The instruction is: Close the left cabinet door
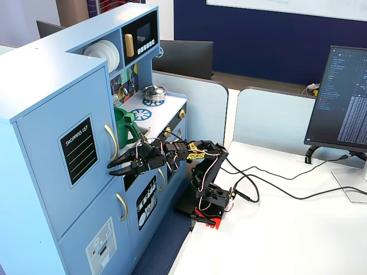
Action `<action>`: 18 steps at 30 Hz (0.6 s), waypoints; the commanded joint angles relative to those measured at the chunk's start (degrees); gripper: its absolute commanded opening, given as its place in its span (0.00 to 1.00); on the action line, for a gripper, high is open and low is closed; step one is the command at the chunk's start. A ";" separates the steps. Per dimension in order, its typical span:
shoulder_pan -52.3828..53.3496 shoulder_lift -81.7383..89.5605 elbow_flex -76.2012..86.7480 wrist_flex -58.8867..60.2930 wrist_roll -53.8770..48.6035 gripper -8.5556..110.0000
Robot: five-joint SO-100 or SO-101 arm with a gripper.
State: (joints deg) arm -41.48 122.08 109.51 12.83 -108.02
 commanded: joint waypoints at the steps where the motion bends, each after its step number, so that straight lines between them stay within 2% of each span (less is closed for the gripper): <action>1: 0.26 3.96 0.09 -0.44 0.97 0.07; 5: -5.27 11.25 1.58 11.60 9.23 0.07; 11: -11.60 22.76 7.21 26.28 9.23 0.07; 18: -4.57 33.40 16.70 32.87 11.51 0.07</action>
State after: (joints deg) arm -50.19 149.24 124.28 42.71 -98.35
